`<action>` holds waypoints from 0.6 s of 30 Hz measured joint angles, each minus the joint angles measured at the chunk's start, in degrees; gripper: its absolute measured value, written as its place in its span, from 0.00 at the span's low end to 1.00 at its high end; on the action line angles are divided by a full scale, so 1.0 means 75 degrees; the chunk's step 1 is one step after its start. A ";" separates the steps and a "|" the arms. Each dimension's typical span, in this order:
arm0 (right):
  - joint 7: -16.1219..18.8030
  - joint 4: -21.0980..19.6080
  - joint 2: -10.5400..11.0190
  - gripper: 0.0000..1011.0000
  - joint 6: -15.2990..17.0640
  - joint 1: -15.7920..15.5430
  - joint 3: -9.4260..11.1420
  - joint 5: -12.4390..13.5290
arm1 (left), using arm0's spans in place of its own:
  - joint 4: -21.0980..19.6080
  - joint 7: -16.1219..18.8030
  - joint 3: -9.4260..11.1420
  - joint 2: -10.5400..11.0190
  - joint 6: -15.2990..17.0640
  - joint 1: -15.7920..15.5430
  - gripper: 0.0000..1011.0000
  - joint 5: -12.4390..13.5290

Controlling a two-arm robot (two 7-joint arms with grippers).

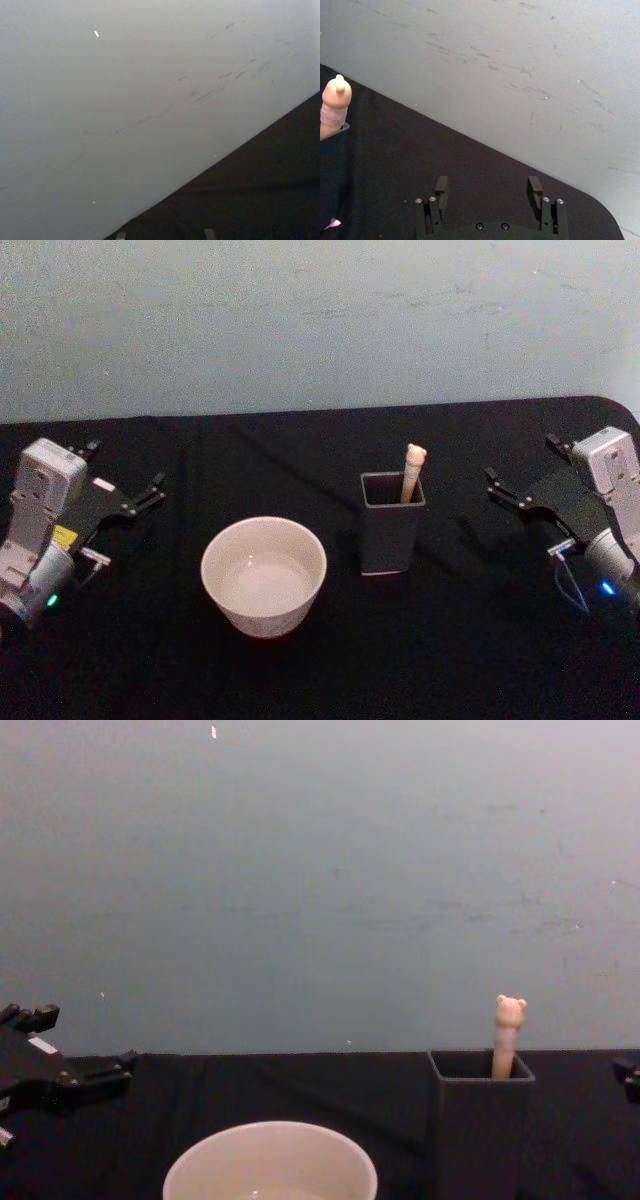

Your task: Pick up the stirring spoon with one hand, stir inside the cup, then place it back in its original position.

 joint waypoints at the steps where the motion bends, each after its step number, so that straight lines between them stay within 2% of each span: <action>1: 0.0000 0.0000 0.0000 0.99 0.0000 0.0000 0.0000 0.0000 | 0.0000 0.0000 0.0000 0.0000 0.0000 0.0000 0.99 0.0000; 18: -0.0001 0.0001 0.0000 0.99 0.0001 0.0000 0.0001 0.0000 | 0.0000 0.0000 0.0000 0.0000 0.0000 0.0000 0.99 -0.0001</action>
